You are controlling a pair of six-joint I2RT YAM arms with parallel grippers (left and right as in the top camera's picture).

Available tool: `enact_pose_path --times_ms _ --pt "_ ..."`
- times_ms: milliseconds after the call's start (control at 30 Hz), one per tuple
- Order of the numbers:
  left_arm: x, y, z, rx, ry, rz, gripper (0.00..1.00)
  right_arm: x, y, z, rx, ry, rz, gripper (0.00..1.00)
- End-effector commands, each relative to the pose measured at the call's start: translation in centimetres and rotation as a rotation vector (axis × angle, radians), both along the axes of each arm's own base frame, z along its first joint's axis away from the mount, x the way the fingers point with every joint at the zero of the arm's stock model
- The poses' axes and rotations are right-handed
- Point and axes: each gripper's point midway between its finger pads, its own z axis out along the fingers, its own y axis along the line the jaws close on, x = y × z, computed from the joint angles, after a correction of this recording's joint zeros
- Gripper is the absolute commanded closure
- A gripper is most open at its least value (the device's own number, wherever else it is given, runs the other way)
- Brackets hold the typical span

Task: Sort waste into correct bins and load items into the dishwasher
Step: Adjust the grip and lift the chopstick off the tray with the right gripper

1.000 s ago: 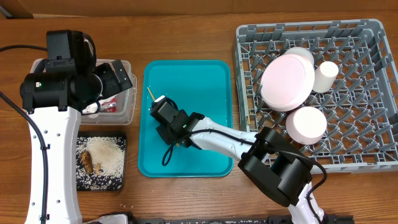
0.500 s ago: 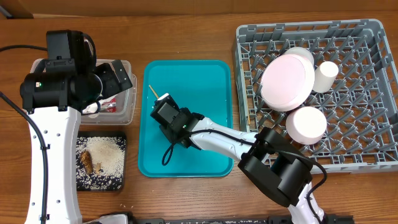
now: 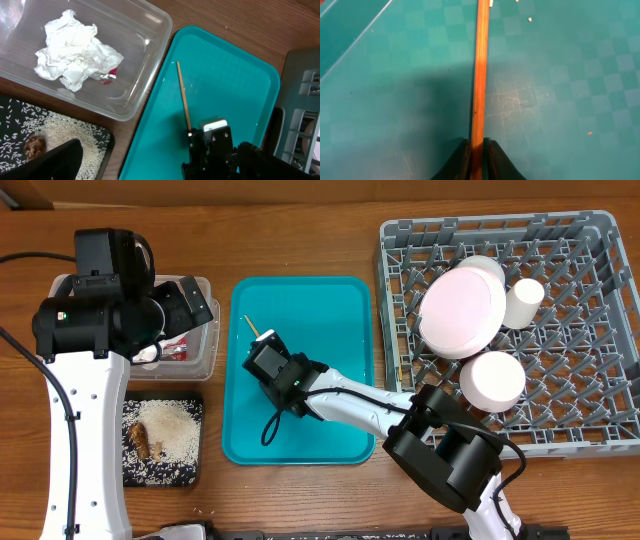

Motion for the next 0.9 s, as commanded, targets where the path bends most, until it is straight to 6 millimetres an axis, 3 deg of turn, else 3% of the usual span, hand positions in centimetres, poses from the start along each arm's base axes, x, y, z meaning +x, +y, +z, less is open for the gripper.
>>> enact_pose_path --times_ms 0,333,600,867 --pt "0.1 -0.1 0.6 -0.001 -0.018 0.004 0.0 -1.0 -0.3 -1.0 -0.013 0.051 0.014 0.86" --pt "0.1 -0.1 0.6 -0.001 -0.018 0.004 0.0 -1.5 -1.0 -1.4 -0.043 0.073 0.013 0.87" --pt "0.1 -0.1 0.6 -0.001 -0.018 0.004 0.0 -1.8 -1.4 -1.6 -0.06 0.087 0.013 0.96" --pt "0.1 -0.1 0.6 -0.001 -0.018 0.004 0.0 -0.9 -1.1 -0.6 -0.042 0.047 0.001 0.96"
